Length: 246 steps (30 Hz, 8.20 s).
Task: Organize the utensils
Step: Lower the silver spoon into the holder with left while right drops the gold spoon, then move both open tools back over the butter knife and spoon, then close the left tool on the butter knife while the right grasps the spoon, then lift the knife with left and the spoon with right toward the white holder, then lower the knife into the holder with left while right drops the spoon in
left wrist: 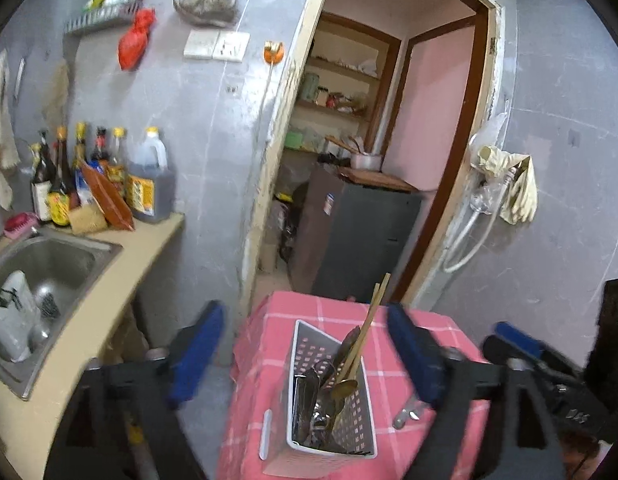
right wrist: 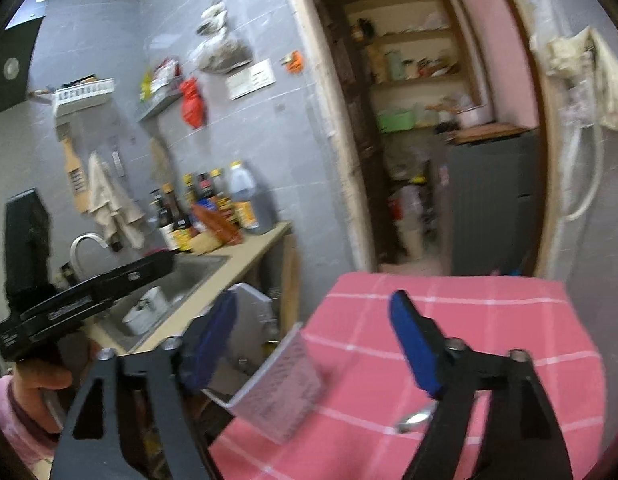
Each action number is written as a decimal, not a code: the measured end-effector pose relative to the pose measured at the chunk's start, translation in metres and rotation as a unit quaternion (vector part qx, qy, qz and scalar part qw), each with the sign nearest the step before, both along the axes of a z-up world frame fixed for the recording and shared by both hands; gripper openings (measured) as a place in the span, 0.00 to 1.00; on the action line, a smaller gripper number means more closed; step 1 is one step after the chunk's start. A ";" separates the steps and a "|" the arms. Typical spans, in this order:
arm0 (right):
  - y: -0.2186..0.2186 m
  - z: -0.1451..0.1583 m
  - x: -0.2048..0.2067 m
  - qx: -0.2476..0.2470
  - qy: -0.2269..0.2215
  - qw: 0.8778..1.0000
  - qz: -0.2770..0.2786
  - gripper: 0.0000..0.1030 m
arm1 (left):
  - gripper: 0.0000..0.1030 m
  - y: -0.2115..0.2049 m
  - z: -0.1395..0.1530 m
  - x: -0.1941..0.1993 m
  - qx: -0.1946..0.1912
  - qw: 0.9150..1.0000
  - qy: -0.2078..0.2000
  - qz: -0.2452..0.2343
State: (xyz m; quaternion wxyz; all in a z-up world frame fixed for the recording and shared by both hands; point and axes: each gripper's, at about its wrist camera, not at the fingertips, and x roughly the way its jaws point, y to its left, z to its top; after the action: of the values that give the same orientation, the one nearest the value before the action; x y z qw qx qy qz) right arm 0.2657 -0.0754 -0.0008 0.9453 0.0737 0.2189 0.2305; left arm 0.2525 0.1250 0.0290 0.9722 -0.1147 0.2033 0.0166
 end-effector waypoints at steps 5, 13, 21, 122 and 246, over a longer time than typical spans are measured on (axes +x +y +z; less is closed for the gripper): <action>-0.037 0.011 -0.020 -0.021 -0.028 0.997 -0.063 0.98 | 1.00 -0.027 0.006 -0.017 0.029 0.999 -0.044 0.015; -0.097 0.020 -0.052 -0.052 -0.058 0.989 -0.126 0.99 | 1.00 -0.084 0.007 -0.028 0.071 0.995 -0.062 -0.011; -0.151 0.011 -0.060 -0.061 -0.040 0.985 -0.157 0.99 | 1.00 -0.143 -0.004 -0.021 0.081 0.994 -0.053 -0.050; -0.225 -0.216 0.044 0.081 0.356 0.931 0.001 0.04 | 0.14 -0.185 -0.200 0.113 -0.159 0.853 0.433 -0.246; 0.062 -0.008 0.022 -0.072 0.100 0.991 0.059 0.20 | 0.04 0.030 -0.063 -0.007 -0.092 0.986 0.018 -0.140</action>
State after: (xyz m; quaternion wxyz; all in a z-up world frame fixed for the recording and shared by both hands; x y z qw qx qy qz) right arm 0.2872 -0.0135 -0.0087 0.9063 0.0152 0.3323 0.2607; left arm 0.2460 0.1547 -0.0339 0.9465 -0.1734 0.2354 -0.1363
